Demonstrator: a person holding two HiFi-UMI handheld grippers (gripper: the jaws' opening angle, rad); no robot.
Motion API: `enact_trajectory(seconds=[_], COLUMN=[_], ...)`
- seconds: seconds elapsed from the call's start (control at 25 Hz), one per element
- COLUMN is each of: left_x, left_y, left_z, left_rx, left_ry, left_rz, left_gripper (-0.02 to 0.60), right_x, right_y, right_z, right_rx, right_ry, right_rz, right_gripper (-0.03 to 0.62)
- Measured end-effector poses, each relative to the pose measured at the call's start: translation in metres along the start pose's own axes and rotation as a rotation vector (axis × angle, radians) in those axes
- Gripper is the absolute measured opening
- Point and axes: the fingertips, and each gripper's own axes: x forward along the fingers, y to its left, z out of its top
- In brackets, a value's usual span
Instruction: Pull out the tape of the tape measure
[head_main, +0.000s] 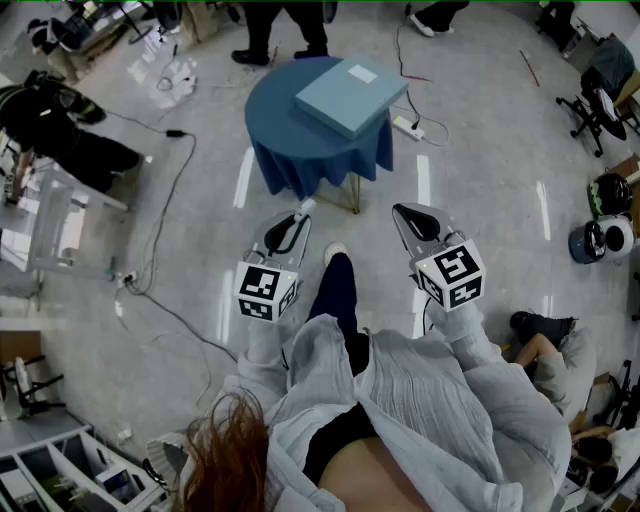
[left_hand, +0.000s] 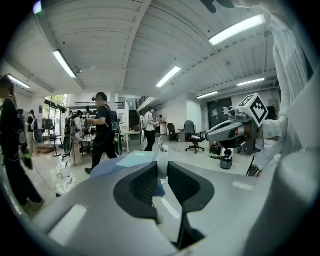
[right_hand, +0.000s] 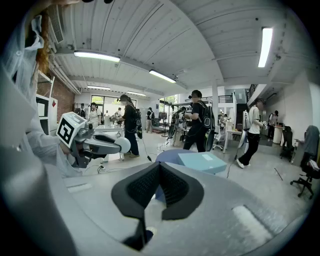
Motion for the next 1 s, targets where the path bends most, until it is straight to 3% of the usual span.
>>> enact_trajectory(seconds=[0.12,0.28,0.44,0.72,0.84,1.0], left_x=[0.055,0.119,0.161,0.196,0.202,0.205], left_y=[0.044,0.086,0.108,0.123,0.129,0.143], left_z=[0.035,0.071,0.083,0.084,0.083,0.080], left_rx=[0.062,0.057,0.083,0.132,0.211,0.408], left_ry=[0.005,-0.038,-0.022,0.036,0.079,0.168], left_rz=[-0.029,-0.070,-0.072,-0.050,-0.043,0.009], left_gripper=[0.087,0.087,0.087,0.087,0.087,0.087], right_x=[0.054,0.103,0.135,0.168,0.182,0.197], right_y=[-0.043,-0.096,-0.136,-0.169,-0.167,-0.156], right_z=[0.033,0.071,0.085,0.083,0.085,0.092], right_rx=[-0.015,-0.076,-0.069,-0.056,-0.069,-0.119], right_ry=[0.005,-0.016,-0.026,0.023,0.020,0.006], right_rz=[-0.001,-0.040,-0.053,0.032,0.072,0.124], right_gripper=[0.002,0.002,0.002,0.002,0.002,0.005])
